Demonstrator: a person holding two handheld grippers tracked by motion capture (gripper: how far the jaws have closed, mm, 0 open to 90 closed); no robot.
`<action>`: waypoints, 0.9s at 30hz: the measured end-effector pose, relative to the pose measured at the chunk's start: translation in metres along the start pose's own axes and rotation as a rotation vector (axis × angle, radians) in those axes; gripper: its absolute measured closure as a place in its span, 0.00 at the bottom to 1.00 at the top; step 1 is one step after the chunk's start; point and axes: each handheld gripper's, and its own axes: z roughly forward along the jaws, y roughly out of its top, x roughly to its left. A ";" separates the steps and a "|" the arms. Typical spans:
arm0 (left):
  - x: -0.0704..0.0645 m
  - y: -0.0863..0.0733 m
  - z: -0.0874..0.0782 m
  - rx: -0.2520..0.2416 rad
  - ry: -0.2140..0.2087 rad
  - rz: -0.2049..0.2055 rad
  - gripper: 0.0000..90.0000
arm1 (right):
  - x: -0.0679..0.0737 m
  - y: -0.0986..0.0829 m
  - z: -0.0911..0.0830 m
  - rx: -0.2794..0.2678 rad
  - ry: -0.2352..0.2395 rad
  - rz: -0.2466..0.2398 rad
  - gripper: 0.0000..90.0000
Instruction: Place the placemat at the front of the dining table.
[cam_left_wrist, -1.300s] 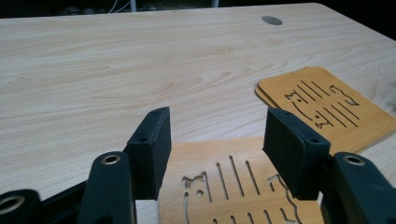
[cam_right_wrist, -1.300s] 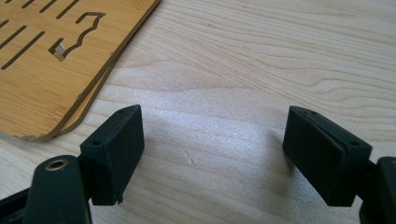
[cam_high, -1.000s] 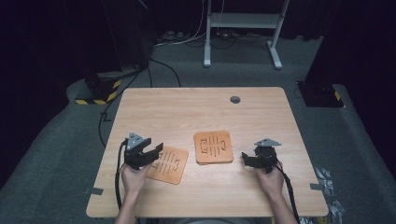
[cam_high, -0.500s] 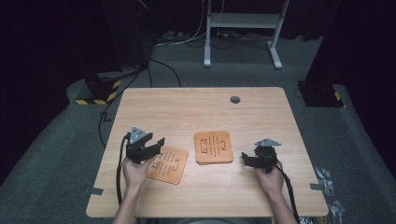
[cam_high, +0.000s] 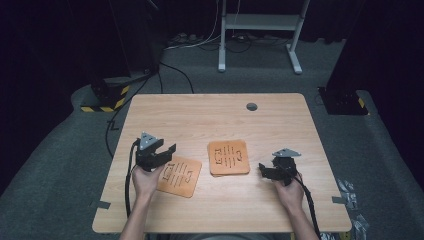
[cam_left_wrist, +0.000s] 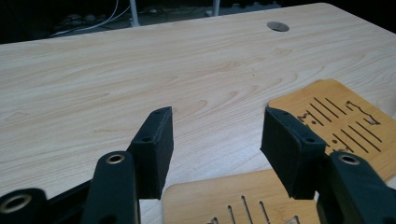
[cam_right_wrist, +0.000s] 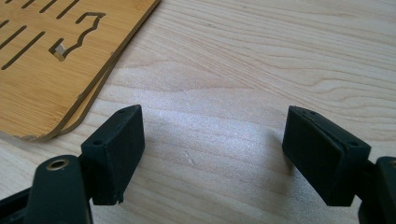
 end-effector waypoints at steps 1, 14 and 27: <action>0.001 0.000 0.001 0.001 0.001 -0.003 0.49 | 0.000 0.000 0.000 0.000 0.000 0.001 0.23; 0.008 -0.003 0.012 0.027 0.023 -0.005 0.50 | 0.000 0.000 0.000 -0.002 0.002 -0.009 0.23; 0.015 -0.006 0.020 0.021 0.063 -0.015 0.49 | 0.000 0.000 0.000 -0.002 0.002 -0.009 0.23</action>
